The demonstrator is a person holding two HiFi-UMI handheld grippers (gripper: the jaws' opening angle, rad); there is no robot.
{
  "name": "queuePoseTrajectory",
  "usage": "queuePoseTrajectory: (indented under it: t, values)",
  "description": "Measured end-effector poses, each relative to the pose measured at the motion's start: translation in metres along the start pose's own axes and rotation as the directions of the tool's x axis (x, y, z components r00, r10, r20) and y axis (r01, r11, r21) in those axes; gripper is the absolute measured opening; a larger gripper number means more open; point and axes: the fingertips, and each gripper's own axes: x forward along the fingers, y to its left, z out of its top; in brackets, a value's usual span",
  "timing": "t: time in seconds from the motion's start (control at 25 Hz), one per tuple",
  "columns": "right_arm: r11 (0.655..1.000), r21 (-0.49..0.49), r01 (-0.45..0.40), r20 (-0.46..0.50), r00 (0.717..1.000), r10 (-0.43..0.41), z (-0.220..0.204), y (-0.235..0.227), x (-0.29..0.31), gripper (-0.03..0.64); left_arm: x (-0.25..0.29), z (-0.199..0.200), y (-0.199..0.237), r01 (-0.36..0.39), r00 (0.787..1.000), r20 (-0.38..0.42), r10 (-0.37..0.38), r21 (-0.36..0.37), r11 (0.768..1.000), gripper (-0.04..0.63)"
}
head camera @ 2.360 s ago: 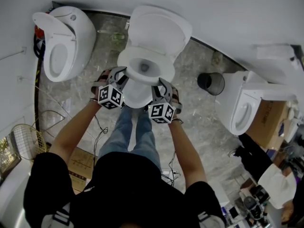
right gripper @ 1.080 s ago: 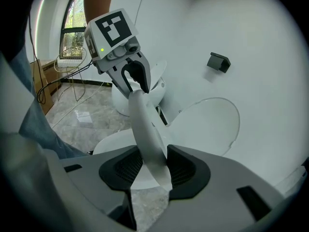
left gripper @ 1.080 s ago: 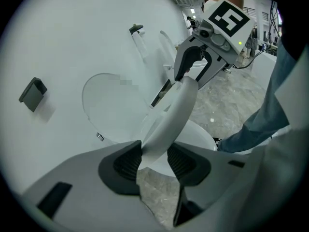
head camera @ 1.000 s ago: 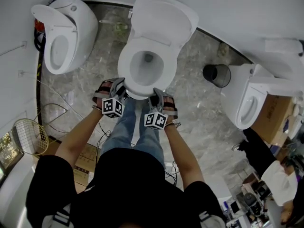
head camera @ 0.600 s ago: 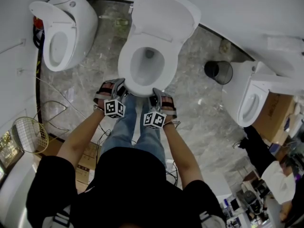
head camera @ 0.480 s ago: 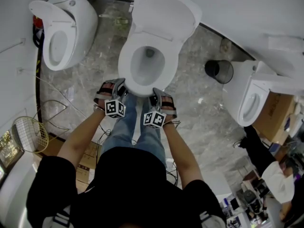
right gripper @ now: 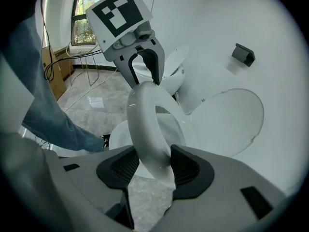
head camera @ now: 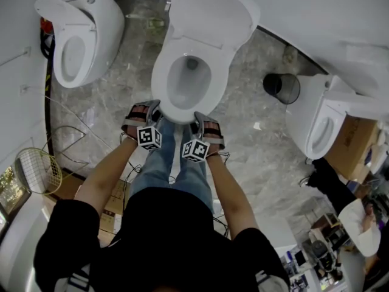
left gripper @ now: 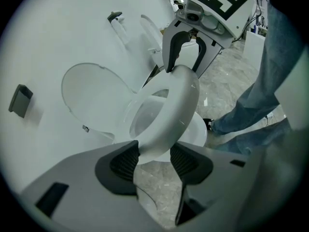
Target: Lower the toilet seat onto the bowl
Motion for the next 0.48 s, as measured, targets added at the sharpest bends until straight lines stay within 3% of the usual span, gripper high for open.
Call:
queuePoseTrajectory:
  t: [0.2, 0.32, 0.36, 0.4, 0.44, 0.48]
  values:
    - [0.997, 0.072, -0.019, 0.003, 1.0, 0.018, 0.002, 0.0, -0.004, 0.232, -0.002, -0.002, -0.001, 0.0, 1.0, -0.012, -0.001, -0.055, 0.998, 0.213]
    - [0.97, 0.238, -0.043, 0.003, 0.999, 0.043, -0.002, -0.007, -0.015, 0.273, -0.01, -0.015, 0.001, 0.017, 0.999, -0.037, -0.026, -0.208, 0.978, 0.216]
    - [0.948, 0.313, -0.046, 0.002, 0.999, 0.048, -0.007, -0.011, -0.022, 0.278, -0.013, -0.022, 0.0, 0.031, 0.998, -0.042, -0.045, -0.288, 0.957, 0.218]
    - [0.918, 0.393, -0.05, 0.002, 0.999, 0.054, -0.012, -0.014, -0.028, 0.282, -0.016, -0.029, -0.003, 0.053, 0.996, -0.041, -0.074, -0.384, 0.922, 0.22]
    - [0.876, 0.478, -0.058, 0.006, 0.998, 0.063, -0.019, -0.015, -0.034, 0.278, -0.018, -0.037, -0.006, 0.084, 0.993, -0.028, -0.113, -0.495, 0.865, 0.221]
    - [0.819, 0.57, -0.073, 0.016, 0.997, 0.077, -0.026, -0.015, -0.04, 0.275, -0.022, -0.043, -0.01, 0.124, 0.987, -0.002, -0.158, -0.613, 0.78, 0.221]
